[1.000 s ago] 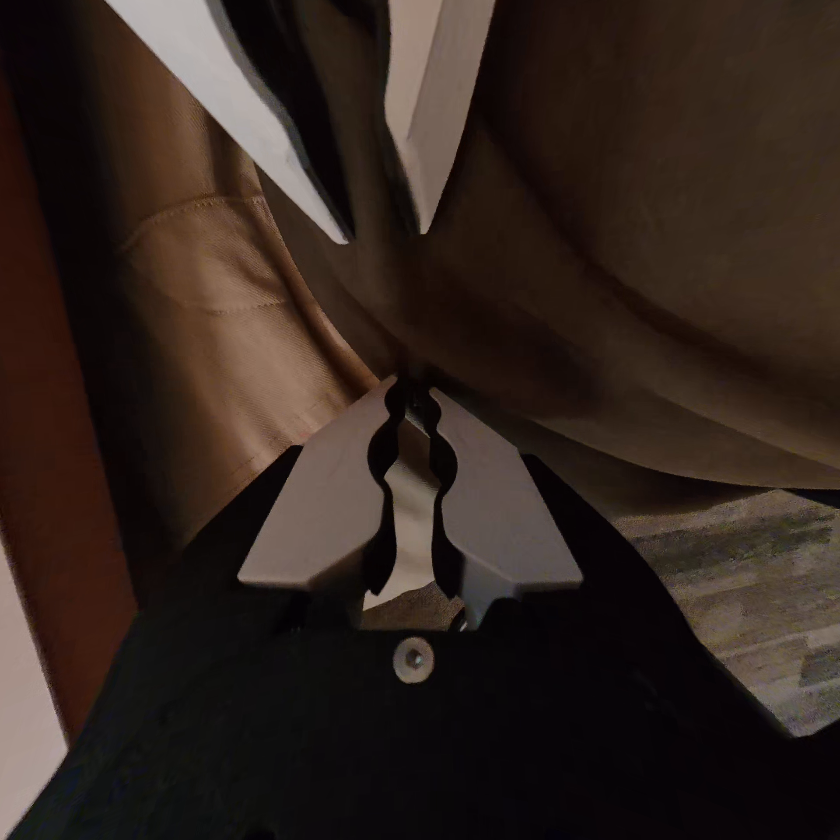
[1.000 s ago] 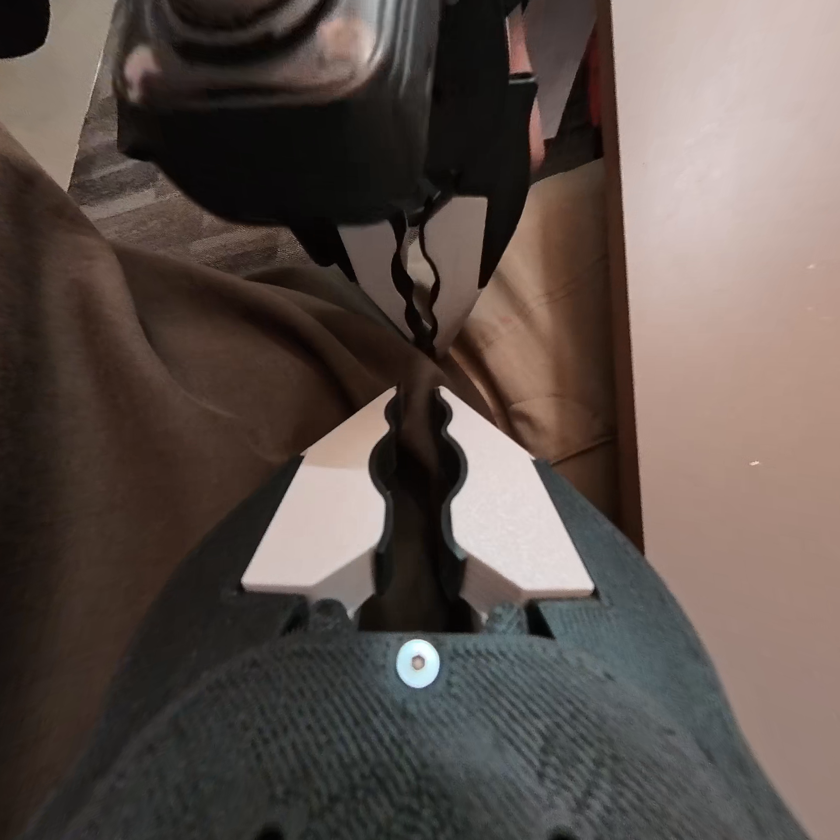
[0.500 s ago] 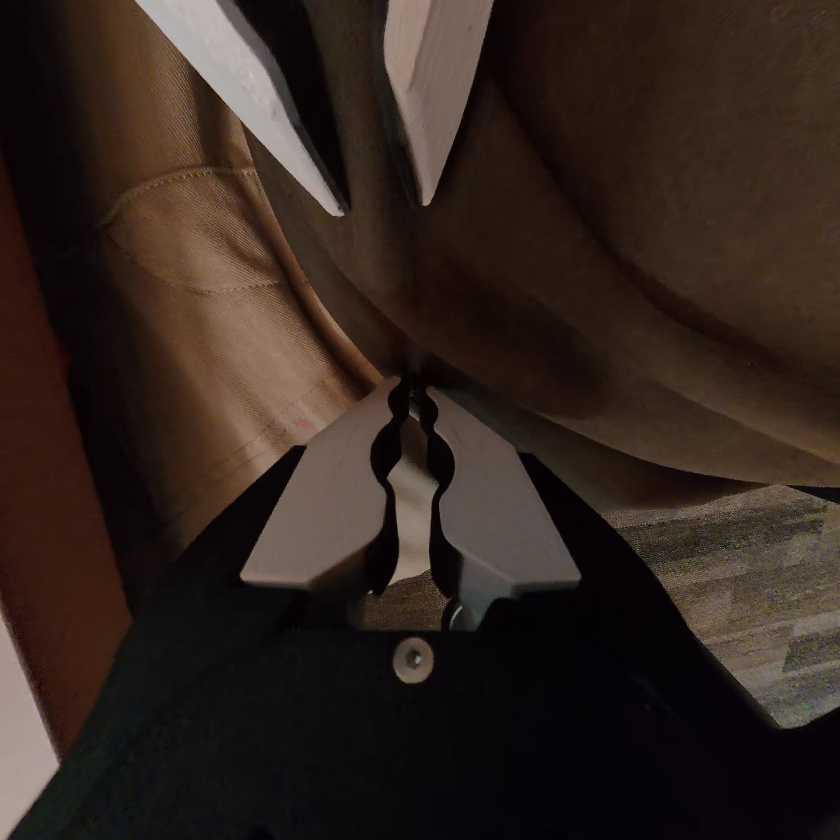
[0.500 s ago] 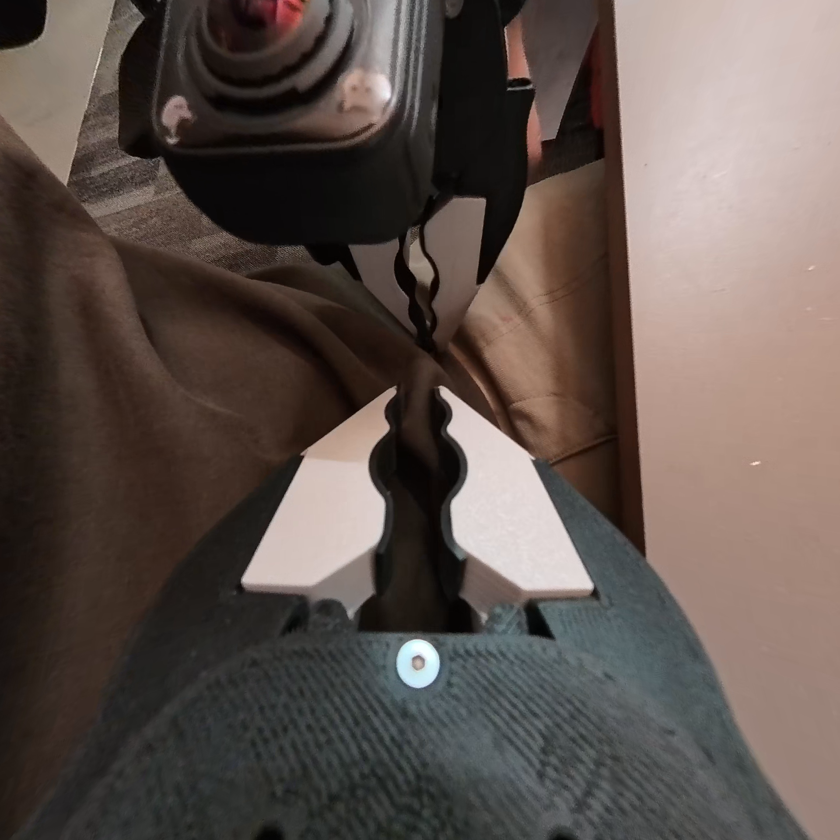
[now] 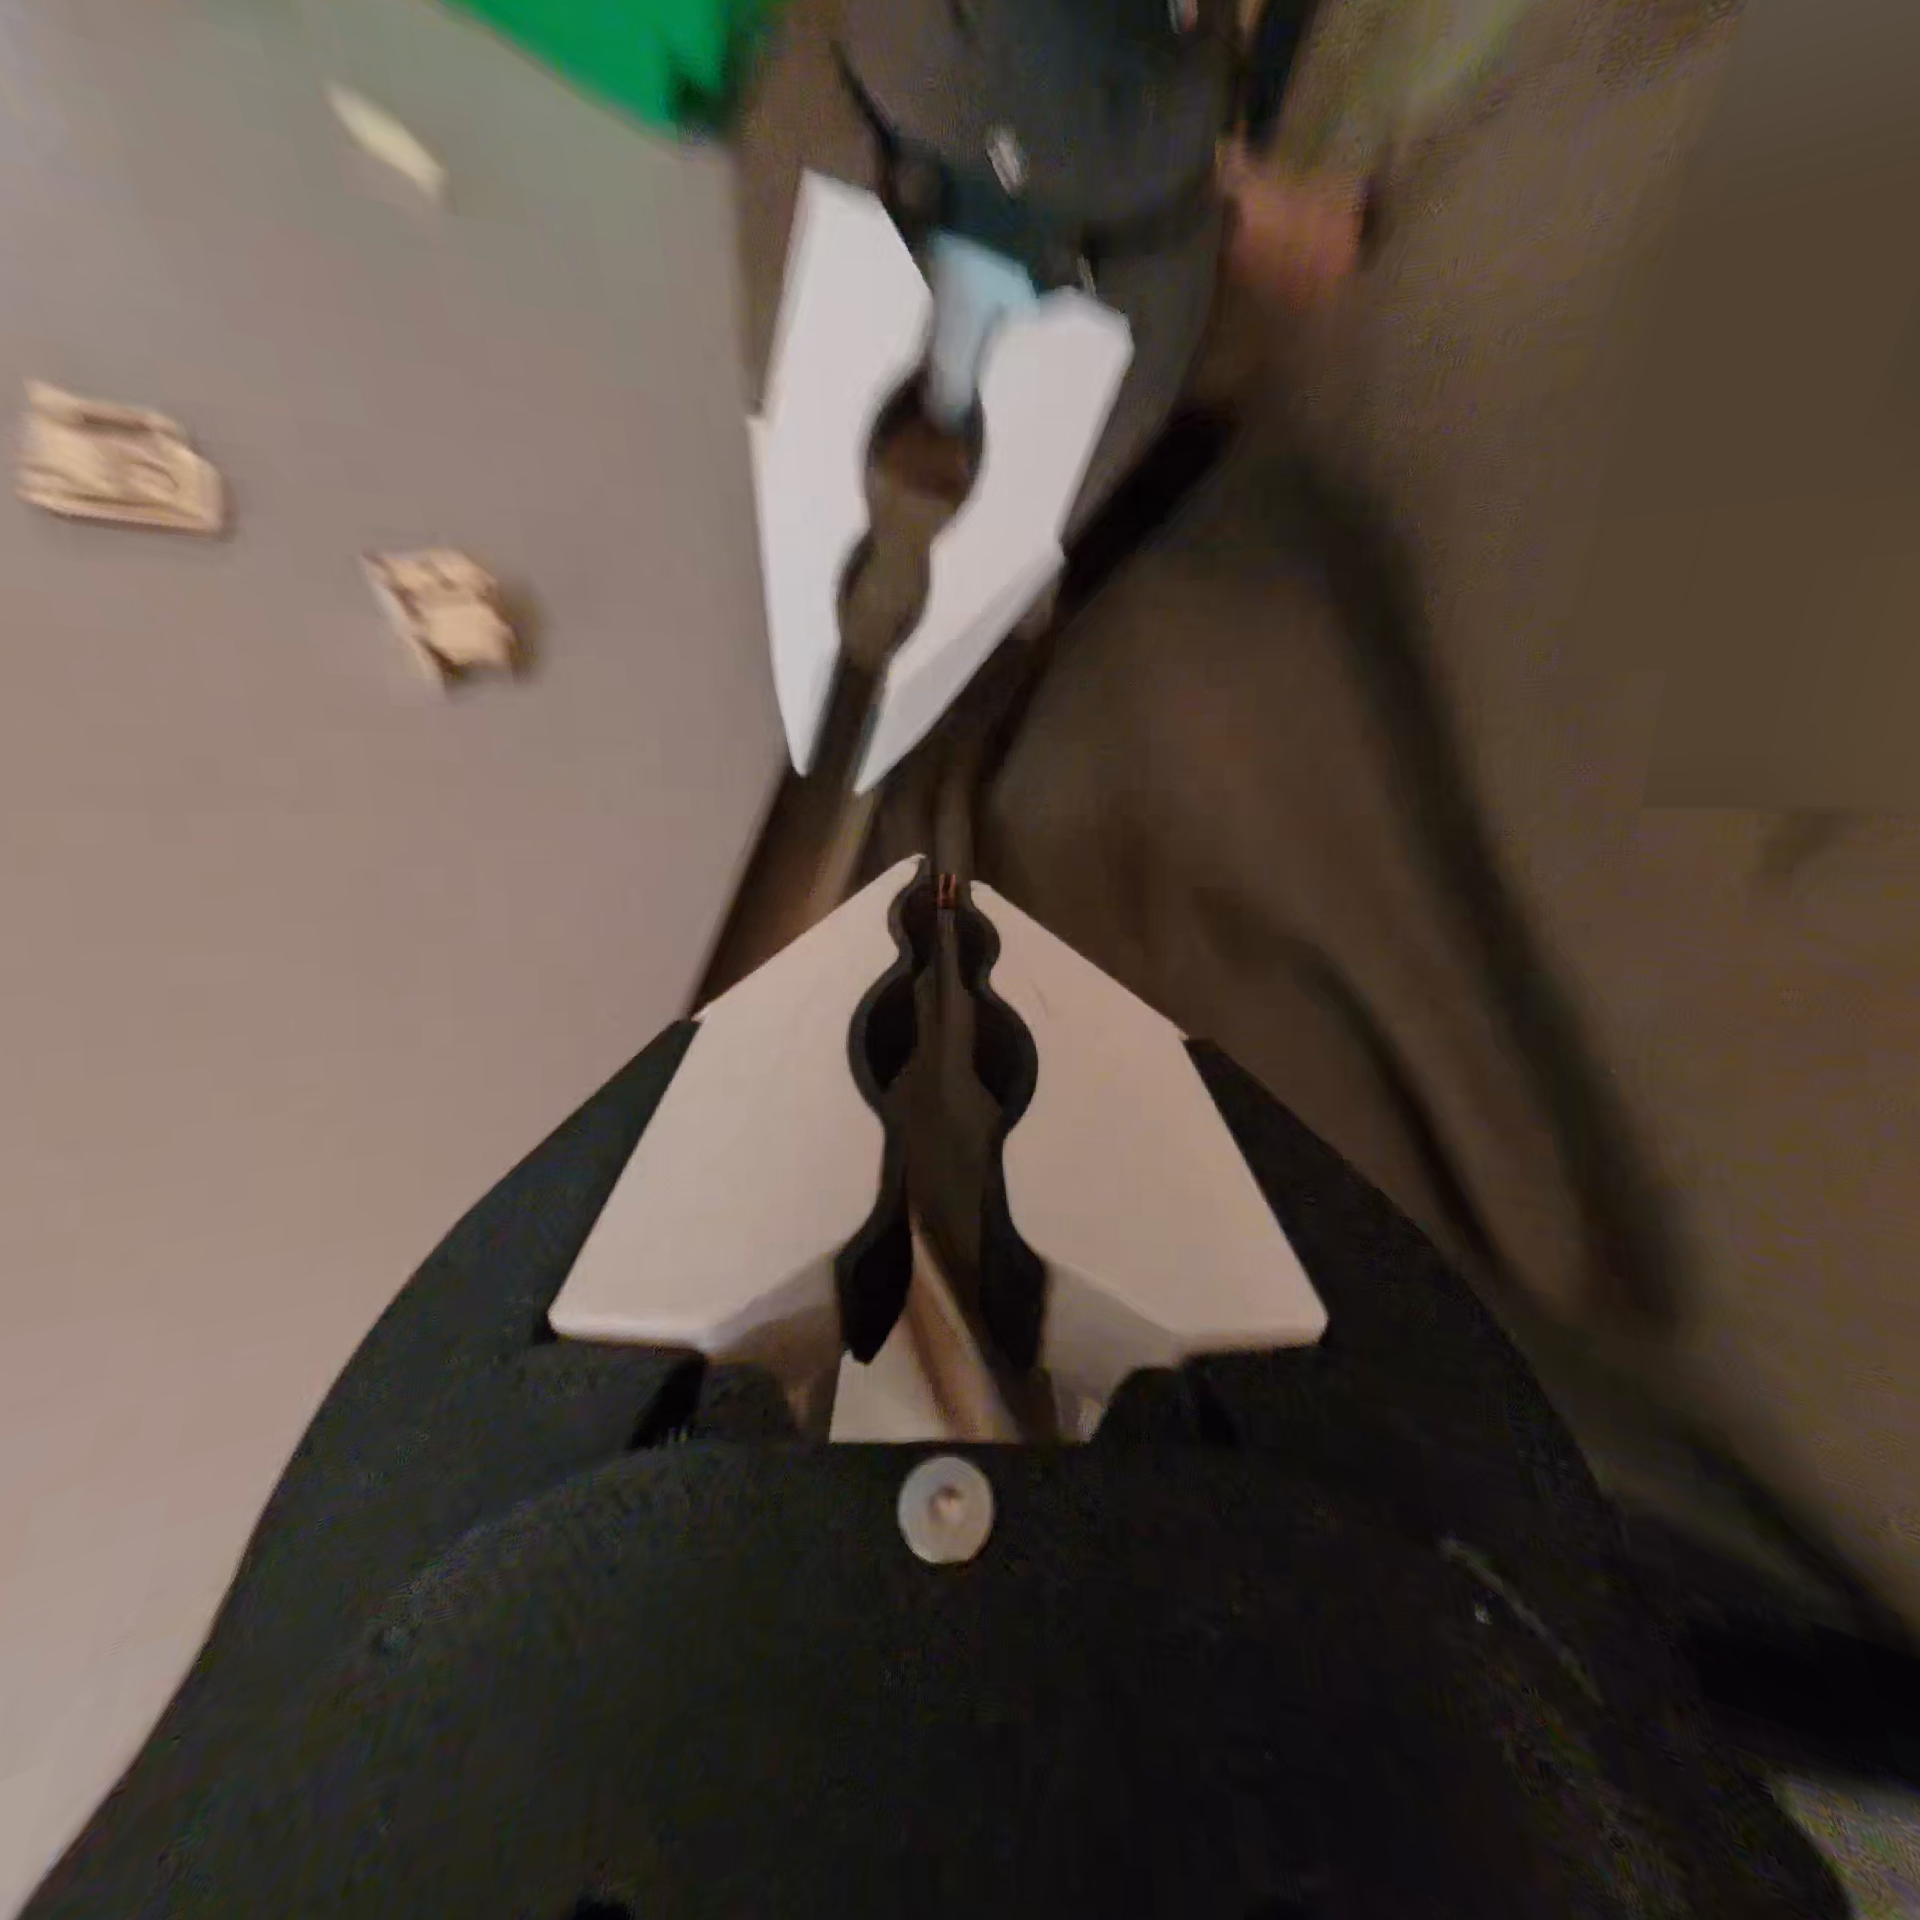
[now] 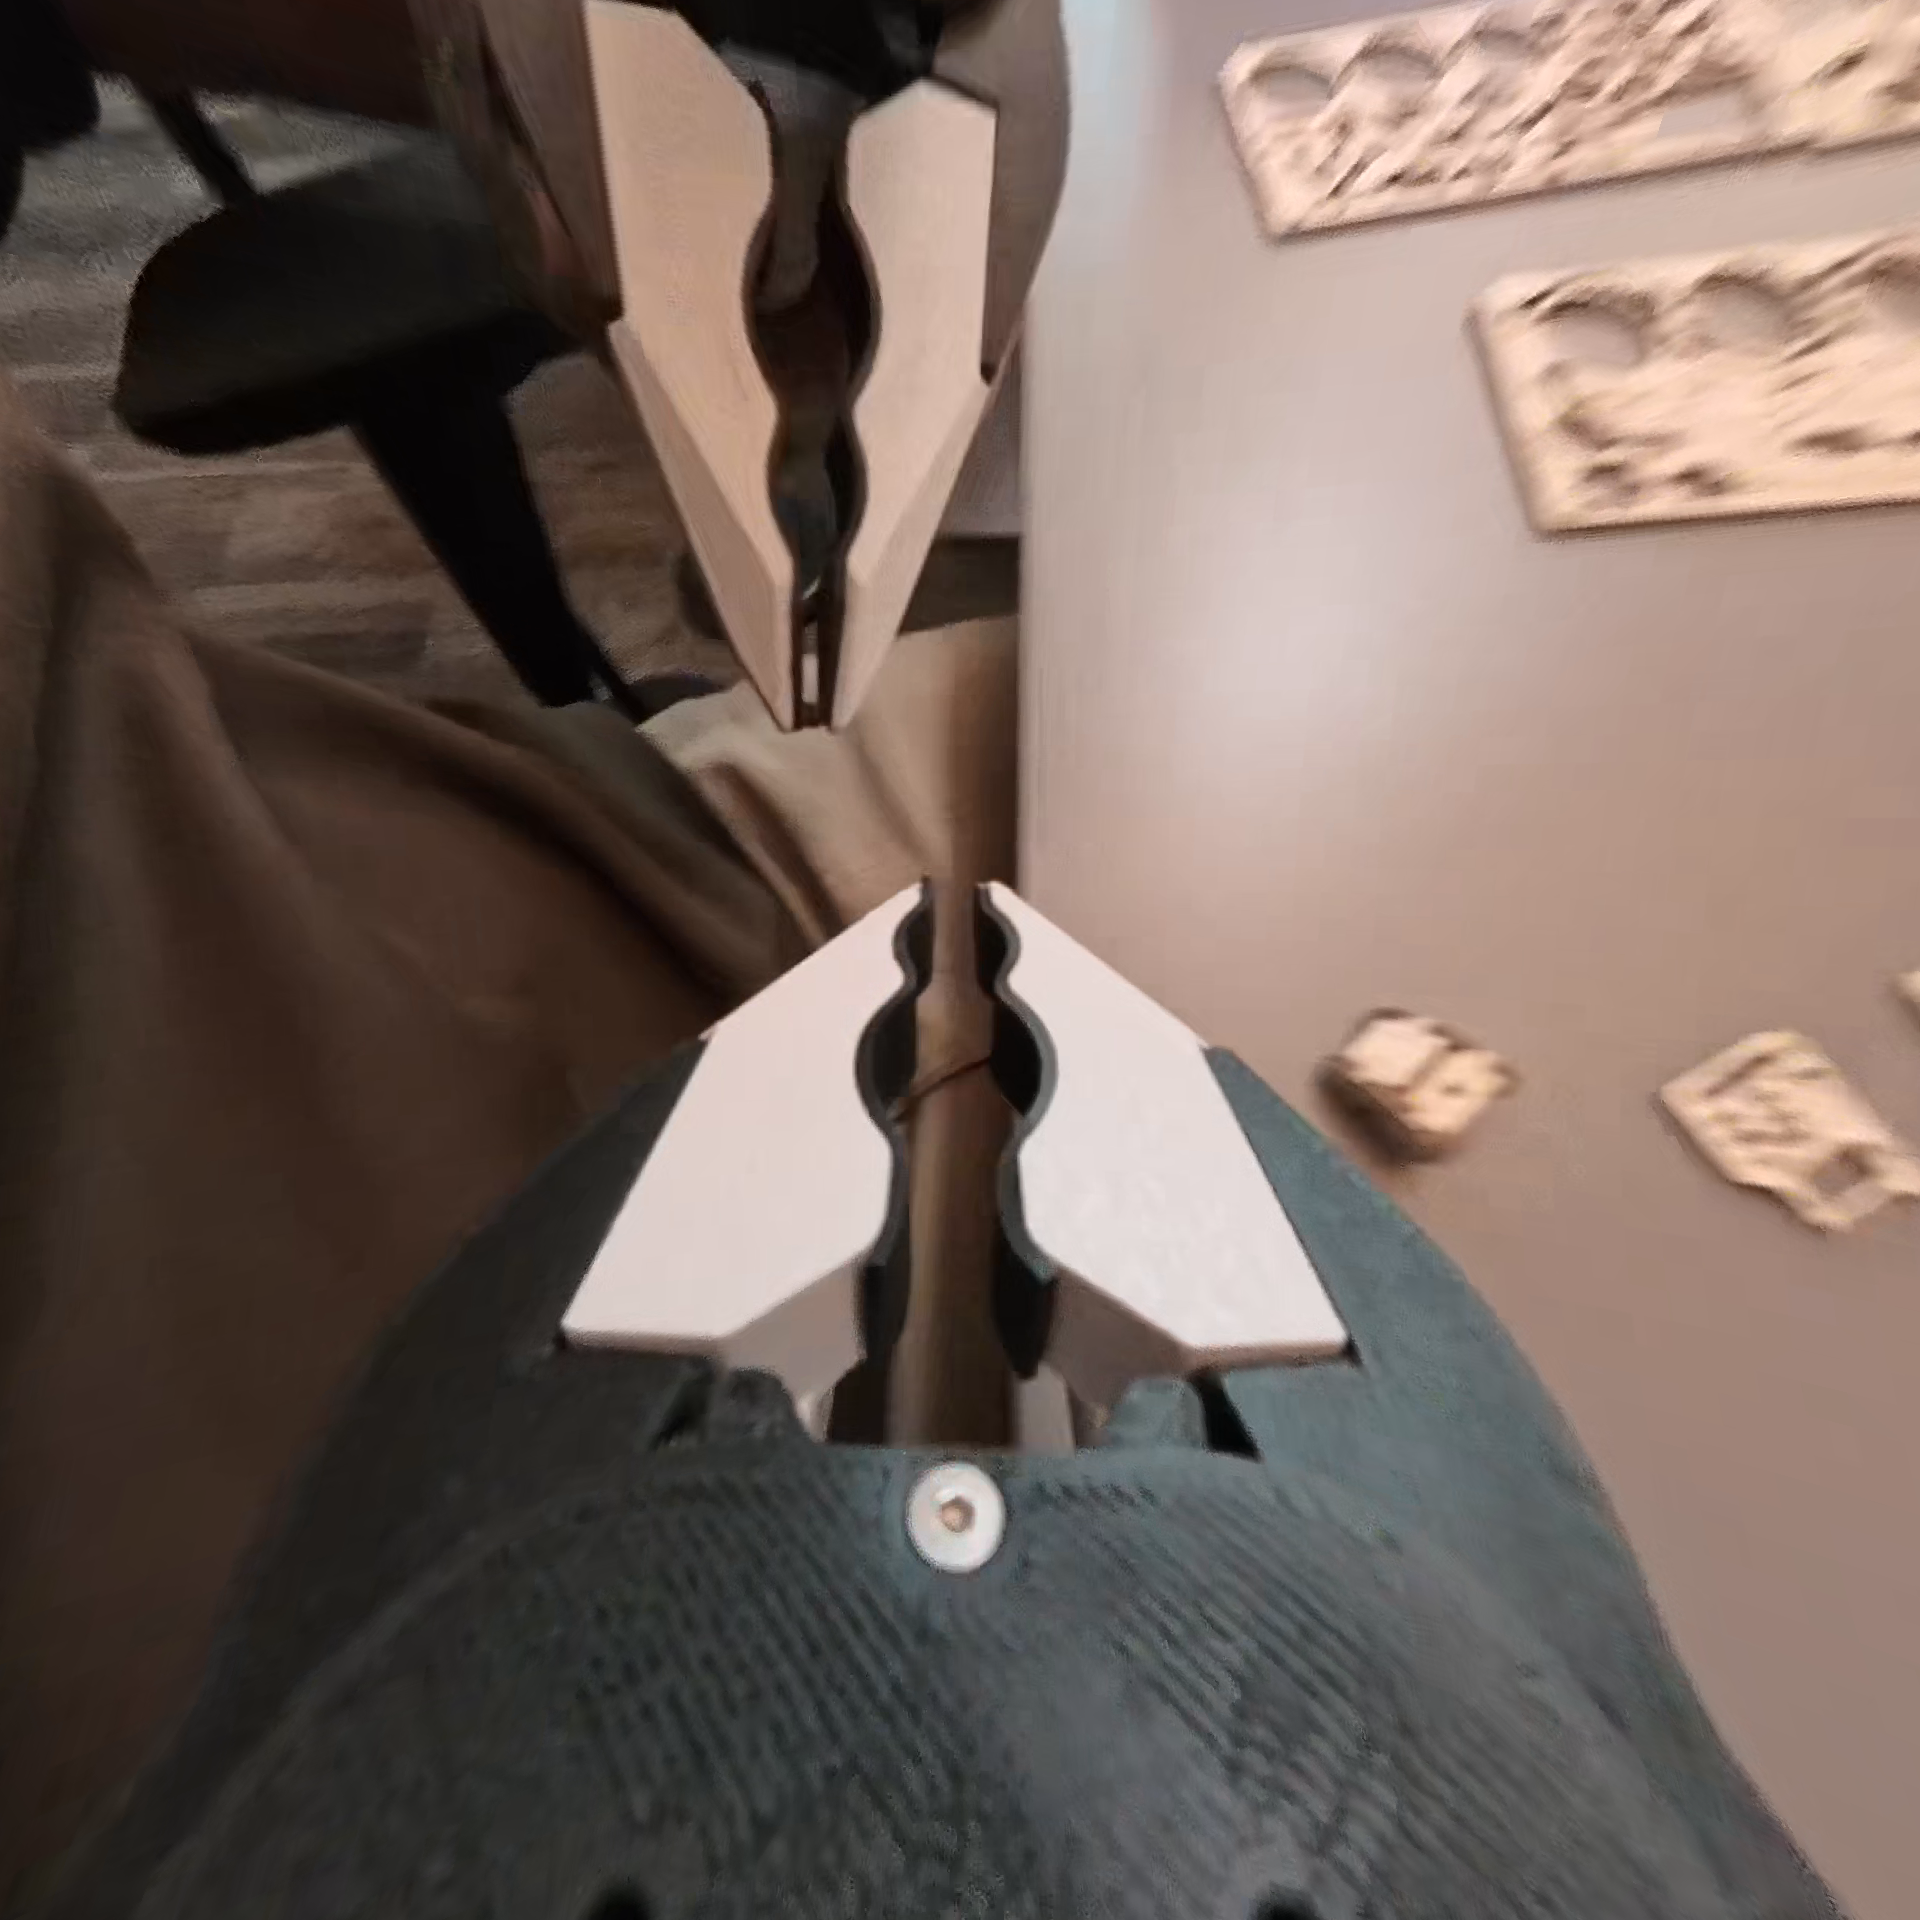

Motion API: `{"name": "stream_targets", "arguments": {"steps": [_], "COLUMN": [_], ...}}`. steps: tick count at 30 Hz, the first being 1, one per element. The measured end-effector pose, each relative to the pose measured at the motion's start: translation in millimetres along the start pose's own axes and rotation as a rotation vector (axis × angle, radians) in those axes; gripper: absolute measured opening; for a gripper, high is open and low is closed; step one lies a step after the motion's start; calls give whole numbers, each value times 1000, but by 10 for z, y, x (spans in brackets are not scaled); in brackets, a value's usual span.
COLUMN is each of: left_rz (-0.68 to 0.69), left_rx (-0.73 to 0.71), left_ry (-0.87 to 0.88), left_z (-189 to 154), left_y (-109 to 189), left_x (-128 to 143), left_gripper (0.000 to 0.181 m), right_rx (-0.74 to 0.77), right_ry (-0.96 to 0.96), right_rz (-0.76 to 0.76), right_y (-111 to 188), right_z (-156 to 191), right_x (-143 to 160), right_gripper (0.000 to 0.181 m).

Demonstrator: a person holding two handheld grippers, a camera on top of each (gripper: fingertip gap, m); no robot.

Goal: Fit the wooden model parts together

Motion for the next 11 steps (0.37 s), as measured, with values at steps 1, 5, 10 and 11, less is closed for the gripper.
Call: {"name": "stream_targets", "arguments": {"steps": [1, 5, 10, 11], "left_rz": [-96, -327, -339, -338], "left_rx": [-13, 105, 316, 355], "left_ry": [67, 309, 592, 634], "left_z": [94, 427, 731, 771], "left_y": [18, -51, -404, -457], "left_x": [-90, -310, -397, -414], "left_gripper": [2, 1, 1, 1], "right_rx": [30, 103, 68, 52], "right_ry": [25, 133, 286, 306], "right_rz": [-45, -226, -404, -408], "right_y": [73, 320, 480, 491], "right_z": [-88, -365, -431, -437], "right_x": [-45, -114, -79, -76], "right_gripper": [5, 5, 11, 11]}}
Point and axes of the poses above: each gripper's, where its closed fingertips meet, y back along the fingers, x out of its underside, z = x × y across the jaws, the point moved 10 cm from there along y, back along the fingers, and after that the axes turned 11 degrees about -z, right-handed, at the moved point
